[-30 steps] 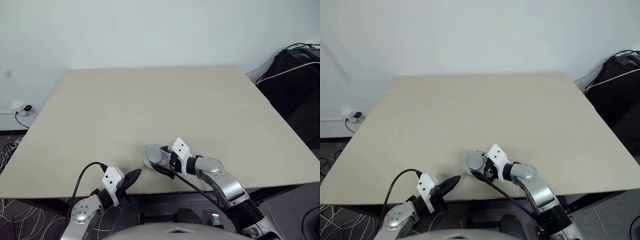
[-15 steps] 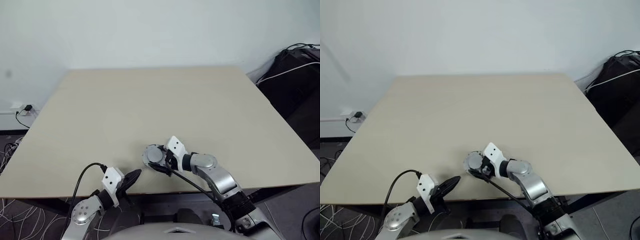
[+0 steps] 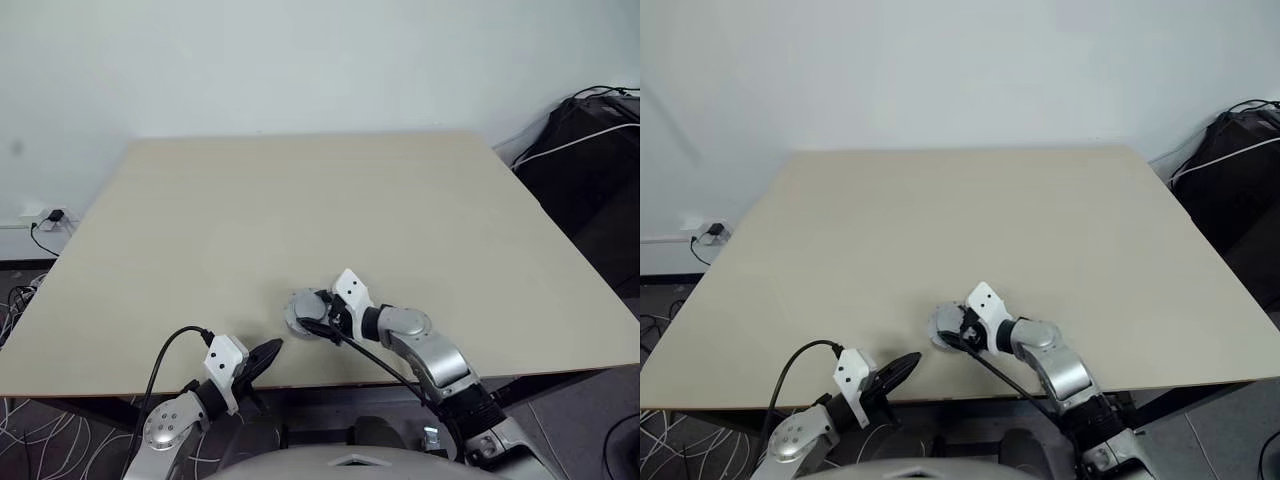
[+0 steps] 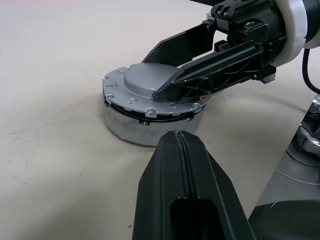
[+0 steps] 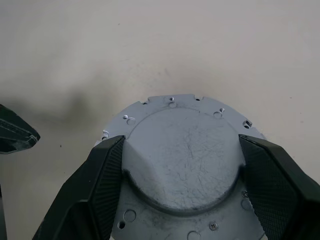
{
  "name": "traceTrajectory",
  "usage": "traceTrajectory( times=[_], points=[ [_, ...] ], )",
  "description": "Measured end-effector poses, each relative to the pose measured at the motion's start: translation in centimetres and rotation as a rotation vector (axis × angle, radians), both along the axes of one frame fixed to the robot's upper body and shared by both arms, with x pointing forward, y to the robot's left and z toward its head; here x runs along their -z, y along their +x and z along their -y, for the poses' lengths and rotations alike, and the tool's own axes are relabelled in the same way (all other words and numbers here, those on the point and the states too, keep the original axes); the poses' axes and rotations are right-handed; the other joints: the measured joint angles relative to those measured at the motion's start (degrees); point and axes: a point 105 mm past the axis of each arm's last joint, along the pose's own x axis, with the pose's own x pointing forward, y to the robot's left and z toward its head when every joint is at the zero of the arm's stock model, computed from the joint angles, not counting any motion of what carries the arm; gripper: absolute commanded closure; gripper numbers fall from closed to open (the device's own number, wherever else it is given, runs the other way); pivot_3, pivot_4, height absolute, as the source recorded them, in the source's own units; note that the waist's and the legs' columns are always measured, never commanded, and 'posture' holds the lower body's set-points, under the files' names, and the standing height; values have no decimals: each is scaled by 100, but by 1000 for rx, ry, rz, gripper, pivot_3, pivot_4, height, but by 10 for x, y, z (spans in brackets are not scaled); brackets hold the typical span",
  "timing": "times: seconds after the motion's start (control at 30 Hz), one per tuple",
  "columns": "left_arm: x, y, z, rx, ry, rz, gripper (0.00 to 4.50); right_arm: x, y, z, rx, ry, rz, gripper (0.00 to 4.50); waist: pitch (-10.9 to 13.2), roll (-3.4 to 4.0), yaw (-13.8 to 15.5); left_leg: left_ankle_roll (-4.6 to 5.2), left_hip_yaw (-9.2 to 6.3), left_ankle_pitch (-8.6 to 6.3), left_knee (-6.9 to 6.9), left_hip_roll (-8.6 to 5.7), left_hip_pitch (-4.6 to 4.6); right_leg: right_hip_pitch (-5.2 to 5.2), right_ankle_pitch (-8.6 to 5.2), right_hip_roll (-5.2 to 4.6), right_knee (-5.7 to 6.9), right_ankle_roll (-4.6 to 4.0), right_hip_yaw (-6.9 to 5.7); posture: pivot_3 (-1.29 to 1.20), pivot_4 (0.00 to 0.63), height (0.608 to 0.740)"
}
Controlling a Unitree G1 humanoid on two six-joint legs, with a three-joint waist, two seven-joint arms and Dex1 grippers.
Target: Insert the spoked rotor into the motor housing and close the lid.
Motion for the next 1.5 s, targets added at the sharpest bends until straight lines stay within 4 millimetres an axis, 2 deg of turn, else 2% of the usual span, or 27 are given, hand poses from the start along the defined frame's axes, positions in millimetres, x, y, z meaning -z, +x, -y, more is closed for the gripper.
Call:
traceTrajectory(
  times=[0.57, 0.97, 1.5],
  points=[
    [1, -2, 0, -1, -3, -8, 4500, 3, 3, -4, 18, -86, 79, 1301, -6, -1, -5, -1, 0, 0, 1, 1, 4, 1, 0, -1, 6, 0, 2, 0, 0, 740],
    [2, -4, 0, 0, -3, -15, 4500, 3, 2, -1, -28, -121, 80, 1301, -21, 6, 5, 0, -2, 0, 2, 1, 4, 4, 0, -1, 3, 0, -1, 0, 0, 740],
    [4, -4, 0, 0, -1, -27, 4500, 3, 5, -6, -11, -155, 111, 1301, -31, 10, 0, 0, -2, 0, 3, 1, 12, 9, 0, -12, 6, 0, 0, 0, 0, 740]
  ],
)
